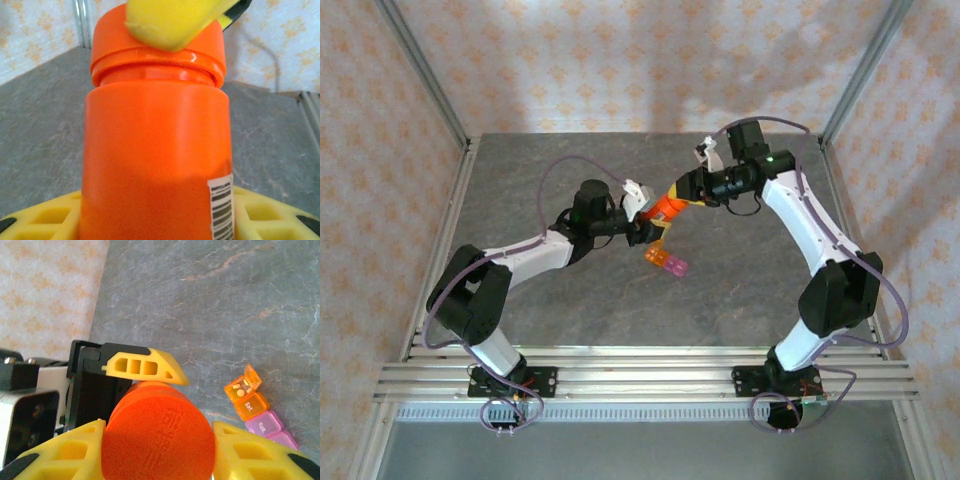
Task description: Sort the pills into containers
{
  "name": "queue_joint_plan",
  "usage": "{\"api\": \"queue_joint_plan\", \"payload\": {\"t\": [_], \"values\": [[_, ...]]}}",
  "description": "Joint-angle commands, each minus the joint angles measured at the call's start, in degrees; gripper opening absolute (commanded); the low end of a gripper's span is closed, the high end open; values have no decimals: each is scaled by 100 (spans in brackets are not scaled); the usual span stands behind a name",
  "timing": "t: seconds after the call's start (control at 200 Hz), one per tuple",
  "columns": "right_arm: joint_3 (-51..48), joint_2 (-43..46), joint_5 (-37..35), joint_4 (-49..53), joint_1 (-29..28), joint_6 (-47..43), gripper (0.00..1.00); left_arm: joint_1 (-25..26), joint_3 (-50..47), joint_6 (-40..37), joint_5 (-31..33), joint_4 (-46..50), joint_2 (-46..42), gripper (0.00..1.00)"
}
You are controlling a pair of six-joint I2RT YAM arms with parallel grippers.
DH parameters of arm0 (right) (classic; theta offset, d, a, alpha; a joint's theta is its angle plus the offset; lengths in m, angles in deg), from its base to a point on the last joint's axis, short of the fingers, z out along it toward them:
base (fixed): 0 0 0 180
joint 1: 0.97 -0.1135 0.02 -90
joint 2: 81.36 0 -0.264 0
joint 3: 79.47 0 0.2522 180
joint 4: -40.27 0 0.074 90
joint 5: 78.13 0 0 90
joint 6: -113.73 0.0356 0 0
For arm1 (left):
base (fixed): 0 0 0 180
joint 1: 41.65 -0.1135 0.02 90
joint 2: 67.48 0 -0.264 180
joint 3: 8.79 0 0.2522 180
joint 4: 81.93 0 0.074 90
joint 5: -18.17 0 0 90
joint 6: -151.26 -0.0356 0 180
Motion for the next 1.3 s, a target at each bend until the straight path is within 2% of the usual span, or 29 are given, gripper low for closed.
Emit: {"api": "queue_joint_plan", "payload": {"t": [0.0,0.11,0.245,0.576,0.726,1.091,1.296], "values": [[-312,63,-564,-418,-147,1283,37,266,149,-762,377,-489,-408,0],[-532,81,-776,-718,-299,1889,37,424,153,-1217,715,-296,-440,0],[-692,137,-957,-958,-494,2255,37,448,114,-1235,828,-429,-411,0],[-618,92,-950,-954,-542,2298,41,443,-39,-1092,857,-674,-411,0],[-437,75,-1015,-872,-501,2262,50,410,-74,-1013,822,-697,-402,0],[490,89,-1038,-517,-197,2048,88,195,-228,-441,507,-1114,-309,0],[835,79,-995,-379,-2,1660,90,112,-255,-96,258,-1302,-255,0]]}}
